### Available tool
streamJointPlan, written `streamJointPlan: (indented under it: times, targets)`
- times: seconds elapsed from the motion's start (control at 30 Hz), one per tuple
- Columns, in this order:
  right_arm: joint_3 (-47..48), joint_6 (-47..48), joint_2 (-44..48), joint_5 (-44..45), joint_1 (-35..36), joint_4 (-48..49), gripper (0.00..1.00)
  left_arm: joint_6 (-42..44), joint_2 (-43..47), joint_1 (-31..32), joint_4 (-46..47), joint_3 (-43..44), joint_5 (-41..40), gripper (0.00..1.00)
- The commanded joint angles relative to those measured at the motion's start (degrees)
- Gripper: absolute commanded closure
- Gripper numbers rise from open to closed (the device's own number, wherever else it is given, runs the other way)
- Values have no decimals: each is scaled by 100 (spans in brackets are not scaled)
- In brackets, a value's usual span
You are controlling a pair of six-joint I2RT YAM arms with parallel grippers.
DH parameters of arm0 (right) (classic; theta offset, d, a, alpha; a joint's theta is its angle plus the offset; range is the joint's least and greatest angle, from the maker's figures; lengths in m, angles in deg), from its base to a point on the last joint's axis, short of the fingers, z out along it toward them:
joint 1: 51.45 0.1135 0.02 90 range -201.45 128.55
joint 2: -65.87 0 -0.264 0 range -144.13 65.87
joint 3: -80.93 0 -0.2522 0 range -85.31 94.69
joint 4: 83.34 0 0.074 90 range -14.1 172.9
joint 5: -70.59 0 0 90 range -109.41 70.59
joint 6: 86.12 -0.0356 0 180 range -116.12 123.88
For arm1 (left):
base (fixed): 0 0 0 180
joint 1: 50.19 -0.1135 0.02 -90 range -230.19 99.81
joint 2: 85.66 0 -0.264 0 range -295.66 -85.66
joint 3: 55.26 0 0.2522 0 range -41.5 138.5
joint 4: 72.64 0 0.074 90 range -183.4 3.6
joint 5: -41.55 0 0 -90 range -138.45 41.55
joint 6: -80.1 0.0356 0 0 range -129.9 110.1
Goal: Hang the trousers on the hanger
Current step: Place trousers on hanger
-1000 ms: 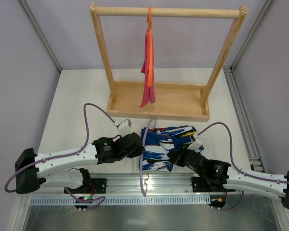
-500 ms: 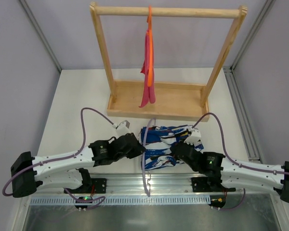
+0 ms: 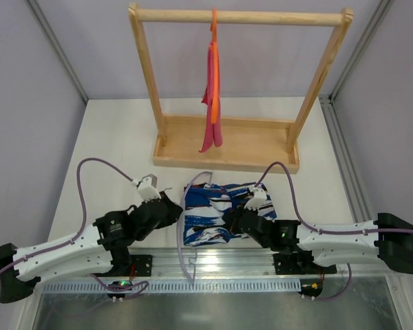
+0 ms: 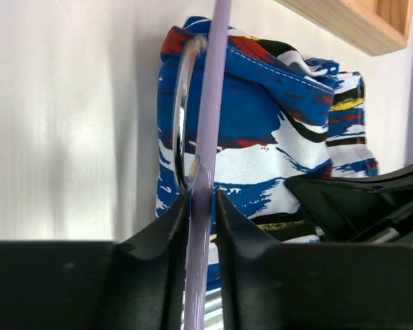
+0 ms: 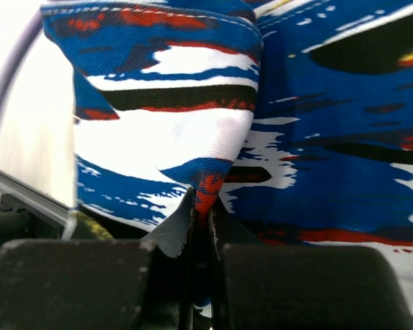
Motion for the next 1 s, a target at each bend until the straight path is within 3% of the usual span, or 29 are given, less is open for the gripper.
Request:
streamJointPlan:
  times: [0.0, 0.13, 0.2, 0.27, 0.47, 0.57, 0.63, 0.73, 0.8, 0.87, 0.97]
  targets:
    - [430, -240, -239, 499, 282, 327, 96, 395, 111, -42, 414, -174, -227, 75]
    - [510, -266, -337, 613, 362, 248, 96, 333, 58, -42, 499, -376, 63, 65]
    - [457, -354, -337, 657, 371, 230, 96, 368, 128, -50, 1105, -693, 389, 59]
    - [396, -390, -293, 701, 389, 239, 96, 316, 190, -42, 1474, -947, 538, 56]
    - [159, -548, -196, 772, 415, 195, 96, 359, 347, -42, 1431, -1141, 565, 52]
    - [-96, -715, -196, 789, 415, 370, 96, 421, 628, -50, 2150, -1492, 846, 53]
    - [-131, -767, -222, 798, 433, 397, 96, 430, 752, -42, 2547, -1686, 952, 57]
    - [-132, -777, -275, 807, 442, 432, 96, 439, 840, -42, 2435, -1669, 874, 72]
    - [-18, -715, -258, 816, 459, 345, 96, 246, 771, -42, 2207, -1608, 724, 89]
    - [402, -723, -188, 1095, 468, -565, 96, 9, 683, -42, 1724, -1468, 427, 100]
    - [825, -620, 181, 1561, 468, -1666, 96, -492, 507, -42, 854, -1213, -4, 100]
